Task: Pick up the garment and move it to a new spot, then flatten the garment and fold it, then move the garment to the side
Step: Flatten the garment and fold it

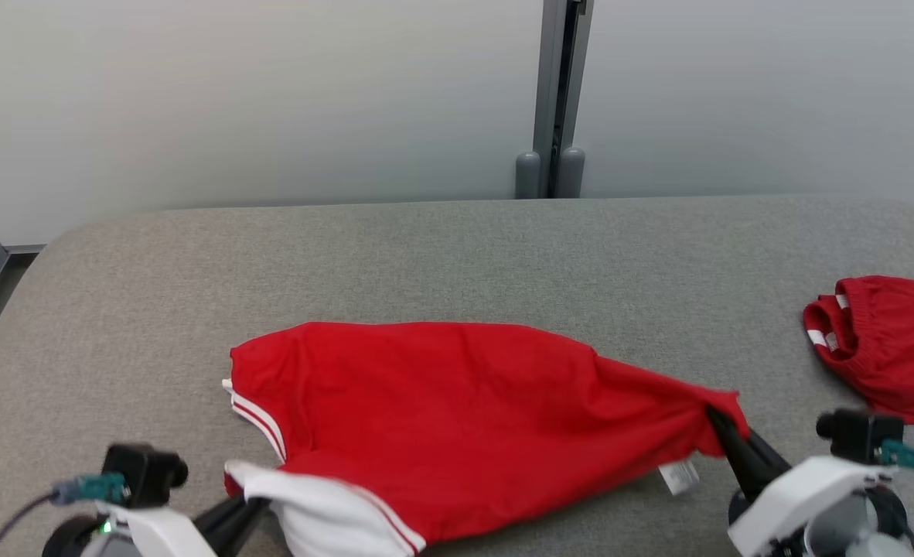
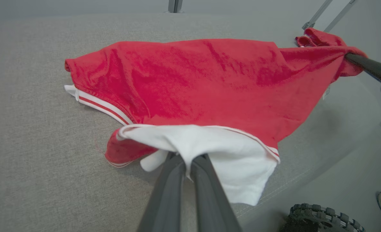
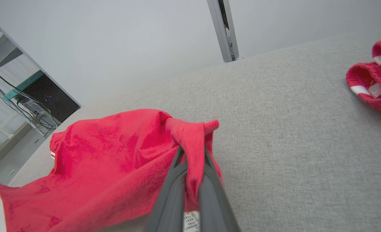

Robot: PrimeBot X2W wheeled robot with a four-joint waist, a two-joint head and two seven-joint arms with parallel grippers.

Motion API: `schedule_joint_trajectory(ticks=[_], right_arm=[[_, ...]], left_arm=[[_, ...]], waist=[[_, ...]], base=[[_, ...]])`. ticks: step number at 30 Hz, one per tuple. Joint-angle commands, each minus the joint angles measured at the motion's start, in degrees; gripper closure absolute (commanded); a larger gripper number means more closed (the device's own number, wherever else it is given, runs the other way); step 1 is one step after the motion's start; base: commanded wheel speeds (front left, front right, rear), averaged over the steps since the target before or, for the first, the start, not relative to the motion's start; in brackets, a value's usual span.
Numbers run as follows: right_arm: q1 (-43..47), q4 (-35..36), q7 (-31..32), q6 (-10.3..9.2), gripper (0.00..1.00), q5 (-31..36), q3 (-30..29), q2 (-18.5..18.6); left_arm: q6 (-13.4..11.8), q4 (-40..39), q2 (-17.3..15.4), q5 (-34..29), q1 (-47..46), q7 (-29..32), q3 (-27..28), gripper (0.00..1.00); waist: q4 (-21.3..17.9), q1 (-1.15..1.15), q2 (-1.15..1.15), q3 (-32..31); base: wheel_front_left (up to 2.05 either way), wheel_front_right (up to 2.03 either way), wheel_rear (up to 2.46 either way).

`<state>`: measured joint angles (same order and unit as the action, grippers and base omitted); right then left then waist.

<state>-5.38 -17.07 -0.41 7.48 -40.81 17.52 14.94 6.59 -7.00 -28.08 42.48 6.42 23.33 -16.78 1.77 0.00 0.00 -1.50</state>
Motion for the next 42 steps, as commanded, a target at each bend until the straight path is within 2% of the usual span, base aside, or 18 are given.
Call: schedule_joint_trajectory(ticks=[1, 7, 13, 14, 17, 23, 26, 27, 33, 37, 42], right_arm=[[-1.79, 0.90, 0.39, 0.03, 1.00, -0.92, 0.10, 0.26], [-10.03, 0.73, 1.98, 0.03, 1.00, -5.86, 1.10, 0.65], [-23.59, -2.13, 2.99, 0.03, 1.00, -9.43, 2.90, 1.95], [-23.59, -2.13, 2.99, 0.03, 1.00, -9.43, 2.90, 1.95], [-32.28, -4.33, 3.17, 0.03, 1.00, -10.61, 3.90, 2.09], [-49.75, -9.43, 1.50, 0.03, 1.00, -11.84, 5.91, 1.97], [-58.21, -12.50, 0.61, 0.03, 1.00, -11.57, 6.69, 1.82], [-63.65, -14.57, -0.11, 0.03, 1.00, -11.20, 7.28, 1.56], [-77.55, -20.36, -4.81, 0.03, 1.00, -11.27, 6.69, 0.22], [-84.24, -22.09, -8.18, 0.03, 1.00, -11.00, 7.23, -0.16], [-88.68, -24.22, -10.45, 0.02, 1.00, -12.45, 8.09, 0.35]], left_arm=[[0.47, -0.63, -0.14, 0.98, -2.58, 0.35, 0.19, 1.00], [0.93, 2.29, -2.54, 2.43, -14.42, 3.26, -0.89, 1.00], [0.88, 8.30, -4.60, 1.69, -32.27, 4.63, -3.29, 1.00], [0.88, 8.30, -4.60, 1.69, -32.27, 4.63, -3.29, 1.00], [0.90, 12.17, -6.33, 1.40, -42.06, 4.61, -5.61, 1.00], [0.90, 22.39, -7.25, 1.22, -61.77, 2.85, -10.28, 1.00], [0.91, 27.52, -7.03, 1.01, -70.68, 2.19, -12.82, 1.00], [0.91, 30.74, -7.01, 1.05, -76.13, 1.38, -14.21, 1.00], [0.88, 39.39, -6.20, 1.70, -90.21, -2.76, -16.39, 1.00], [0.88, 45.36, -5.91, -0.56, -98.56, -6.76, -18.31, 1.00], [0.88, 50.21, -4.10, 1.52, -104.76, -9.93, -19.16, 1.00]], waist=[[-0.20, 0.00, 0.00, 0.20], [-1.12, 0.00, 0.00, 2.28], [-1.93, 0.00, 0.00, 9.39], [-1.93, 0.00, 0.00, 9.39], [-2.50, 0.00, 0.00, 13.71], [-2.38, 0.00, 0.00, 21.29], [-2.51, 0.00, 0.00, 24.84], [-2.59, 0.00, 0.00, 26.99], [-3.11, 0.00, 0.00, 31.65], [-3.35, 0.00, 0.00, 33.28], [-3.45, 0.00, 0.00, 33.59]], base=[[0.00, 0.00, 0.00], [0.00, 0.00, 0.00], [0.00, 0.00, 0.00], [0.00, 0.00, 0.00], [0.00, 0.00, 0.00], [0.00, 0.00, 0.00], [0.00, 0.00, 0.00], [0.00, 0.00, 0.00], [0.00, 0.00, 0.00], [0.00, 0.00, 0.00], [0.00, 0.00, 0.00]])
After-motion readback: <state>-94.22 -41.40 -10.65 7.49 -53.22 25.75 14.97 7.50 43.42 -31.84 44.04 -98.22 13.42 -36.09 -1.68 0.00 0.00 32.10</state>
